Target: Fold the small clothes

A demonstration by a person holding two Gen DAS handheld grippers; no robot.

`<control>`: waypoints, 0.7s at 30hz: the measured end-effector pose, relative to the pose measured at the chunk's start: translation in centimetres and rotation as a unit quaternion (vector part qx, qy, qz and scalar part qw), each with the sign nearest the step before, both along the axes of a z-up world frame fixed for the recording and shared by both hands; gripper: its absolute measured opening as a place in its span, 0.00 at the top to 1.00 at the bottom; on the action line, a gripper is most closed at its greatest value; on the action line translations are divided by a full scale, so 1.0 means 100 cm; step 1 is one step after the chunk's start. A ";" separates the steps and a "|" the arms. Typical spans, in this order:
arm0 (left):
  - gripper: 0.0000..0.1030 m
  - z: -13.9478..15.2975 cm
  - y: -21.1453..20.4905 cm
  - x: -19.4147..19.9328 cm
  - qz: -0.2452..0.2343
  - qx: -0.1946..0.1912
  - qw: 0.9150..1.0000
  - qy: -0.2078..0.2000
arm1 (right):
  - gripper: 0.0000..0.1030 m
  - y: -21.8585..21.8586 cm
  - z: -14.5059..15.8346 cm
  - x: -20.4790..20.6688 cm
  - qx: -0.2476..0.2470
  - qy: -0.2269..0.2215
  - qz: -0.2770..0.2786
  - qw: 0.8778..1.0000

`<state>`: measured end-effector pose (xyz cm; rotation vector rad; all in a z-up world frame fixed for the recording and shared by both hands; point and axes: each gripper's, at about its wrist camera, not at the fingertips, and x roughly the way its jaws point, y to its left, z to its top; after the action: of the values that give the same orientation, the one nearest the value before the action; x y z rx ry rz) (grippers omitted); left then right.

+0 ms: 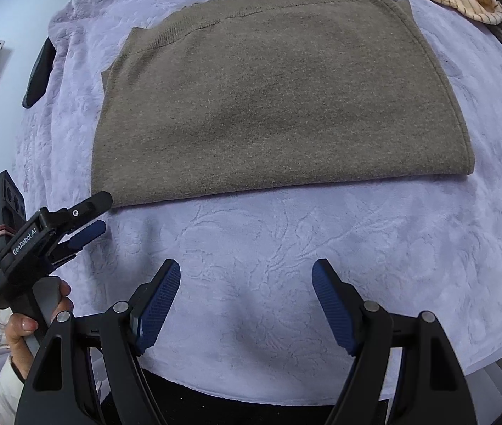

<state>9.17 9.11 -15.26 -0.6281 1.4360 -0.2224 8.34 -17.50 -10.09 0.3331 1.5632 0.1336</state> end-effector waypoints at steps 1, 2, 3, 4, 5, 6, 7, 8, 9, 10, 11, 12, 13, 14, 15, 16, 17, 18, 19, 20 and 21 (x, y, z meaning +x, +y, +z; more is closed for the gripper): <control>0.06 -0.001 0.001 0.000 0.003 -0.010 1.000 -0.004 | 0.22 -0.001 -0.001 0.000 -0.001 0.001 -0.001 1.000; 0.06 -0.003 0.002 0.001 0.003 -0.017 1.000 -0.006 | 0.22 -0.001 -0.002 0.001 0.000 0.003 -0.002 1.000; 0.06 -0.005 0.001 0.002 0.000 -0.025 1.000 -0.006 | 0.22 -0.002 -0.003 0.002 0.000 0.005 -0.004 1.000; 0.06 -0.008 -0.001 0.002 -0.002 -0.032 0.999 -0.005 | 0.22 -0.002 -0.005 0.002 0.001 0.006 -0.006 1.000; 0.06 -0.011 -0.003 0.002 -0.003 -0.038 0.999 -0.003 | 0.22 -0.003 -0.006 0.003 0.003 0.008 -0.008 1.000; 0.06 -0.014 -0.004 0.003 -0.001 -0.045 0.999 -0.001 | 0.22 -0.003 -0.007 0.003 0.003 0.010 -0.010 1.000; 0.06 -0.017 -0.006 0.004 0.002 -0.053 0.999 0.000 | 0.22 -0.002 -0.008 0.004 0.003 0.012 -0.009 1.000; 0.06 -0.019 -0.007 0.005 0.005 -0.060 0.998 0.001 | 0.22 -0.002 -0.009 0.004 0.002 0.014 -0.008 1.000; 0.06 -0.020 -0.009 0.006 0.009 -0.066 0.998 0.000 | 0.22 -0.001 -0.010 0.004 0.001 0.015 -0.007 1.000; 0.06 -0.021 -0.010 0.007 0.014 -0.072 0.997 -0.001 | 0.22 0.000 -0.011 0.004 0.001 0.017 -0.005 1.000; 0.06 -0.021 -0.011 0.009 0.019 -0.079 0.997 -0.004 | 0.22 0.001 -0.012 0.004 0.000 0.019 -0.003 1.000; 0.06 -0.021 -0.013 0.011 0.024 -0.086 0.996 -0.006 | 0.22 0.001 -0.013 0.004 0.000 0.021 -0.002 1.000; 0.06 -0.022 -0.015 0.012 0.027 -0.090 0.996 -0.007 | 0.22 0.001 -0.015 0.004 -0.001 0.023 -0.002 1.000; 0.06 -0.023 -0.016 0.013 0.028 -0.090 0.996 -0.007 | 0.22 0.000 -0.016 0.005 -0.001 0.025 -0.002 1.000; 0.06 -0.026 -0.018 0.015 0.029 -0.089 0.996 -0.007 | 0.22 0.000 -0.017 0.005 -0.002 0.027 -0.002 1.000; 0.06 -0.028 -0.020 0.016 0.030 -0.086 0.996 -0.008 | 0.22 -0.001 -0.018 0.006 -0.002 0.029 -0.002 1.000; 0.06 -0.031 -0.022 0.018 0.032 -0.083 0.996 -0.007 | 0.22 -0.001 -0.018 0.006 -0.002 0.030 -0.001 1.000; 0.06 -0.034 -0.022 0.019 0.035 -0.083 0.996 -0.006 | 0.22 -0.001 -0.019 0.007 -0.003 0.031 0.000 1.000; 0.06 -0.036 -0.022 0.021 0.040 -0.084 0.996 -0.006 | 0.22 -0.001 -0.019 0.008 -0.004 0.032 0.002 0.999; 0.06 -0.037 -0.022 0.022 0.045 -0.086 0.995 -0.006 | 0.22 -0.001 -0.019 0.008 -0.006 0.033 0.004 0.999; 0.06 -0.039 -0.022 0.024 0.051 -0.088 0.995 -0.005 | 0.22 0.000 -0.020 0.009 -0.007 0.033 0.007 0.999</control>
<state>11.56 6.90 -19.11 -0.8404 1.3800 -0.2731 9.19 -17.51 -12.06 0.3183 1.6318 0.1230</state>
